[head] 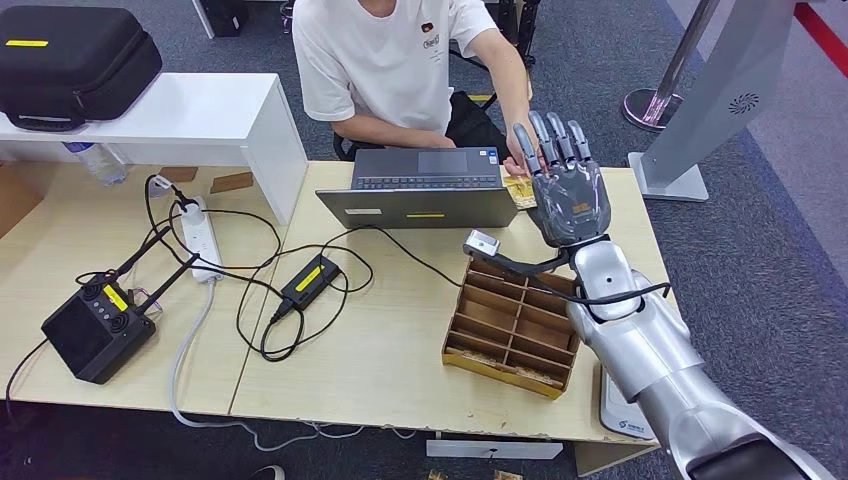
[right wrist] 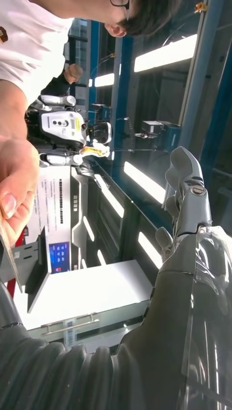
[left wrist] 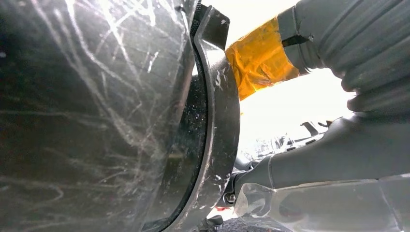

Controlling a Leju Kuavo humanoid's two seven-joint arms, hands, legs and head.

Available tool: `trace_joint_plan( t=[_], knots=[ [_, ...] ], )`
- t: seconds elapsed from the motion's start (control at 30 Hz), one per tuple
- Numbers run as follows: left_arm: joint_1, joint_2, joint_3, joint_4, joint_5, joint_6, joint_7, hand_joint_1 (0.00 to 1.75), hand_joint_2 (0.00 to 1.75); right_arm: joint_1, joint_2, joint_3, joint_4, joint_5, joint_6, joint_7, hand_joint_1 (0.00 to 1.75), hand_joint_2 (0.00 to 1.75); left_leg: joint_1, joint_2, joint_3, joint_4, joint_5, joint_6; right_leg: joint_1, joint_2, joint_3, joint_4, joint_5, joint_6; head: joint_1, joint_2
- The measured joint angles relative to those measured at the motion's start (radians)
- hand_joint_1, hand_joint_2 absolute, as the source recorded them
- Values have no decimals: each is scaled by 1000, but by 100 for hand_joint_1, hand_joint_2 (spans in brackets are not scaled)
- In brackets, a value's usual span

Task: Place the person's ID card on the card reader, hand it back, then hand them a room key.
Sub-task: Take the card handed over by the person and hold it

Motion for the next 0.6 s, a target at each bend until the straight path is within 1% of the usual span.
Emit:
trace_joint_plan(
  t=[0.03,0.13,0.17,0.37,0.6],
  knots=[
    [0,0,0,0,-1,0,0,0,175,0,0,0,0,-3,0,-1,18,175,0,0,0,0,0,0,0,0,0,0,0,0,0,0],
    [0,0,0,0,-2,0,0,0,175,2,-1,0,0,-12,0,-4,149,175,0,0,0,0,0,0,0,0,0,0,0,0,0,0],
    [1,0,-1,0,-2,0,0,0,175,2,-1,0,0,-20,0,-7,175,175,0,0,0,0,0,0,0,0,0,0,0,0,0,0],
    [1,1,-2,0,-4,0,1,0,175,11,-4,0,-2,-62,1,-27,175,175,0,0,0,0,0,0,0,0,0,0,0,0,0,0],
    [2,1,-8,0,-4,0,1,0,175,17,-8,0,-4,-74,1,-32,175,175,0,0,0,0,0,0,0,0,0,0,0,0,0,0]
  ],
)
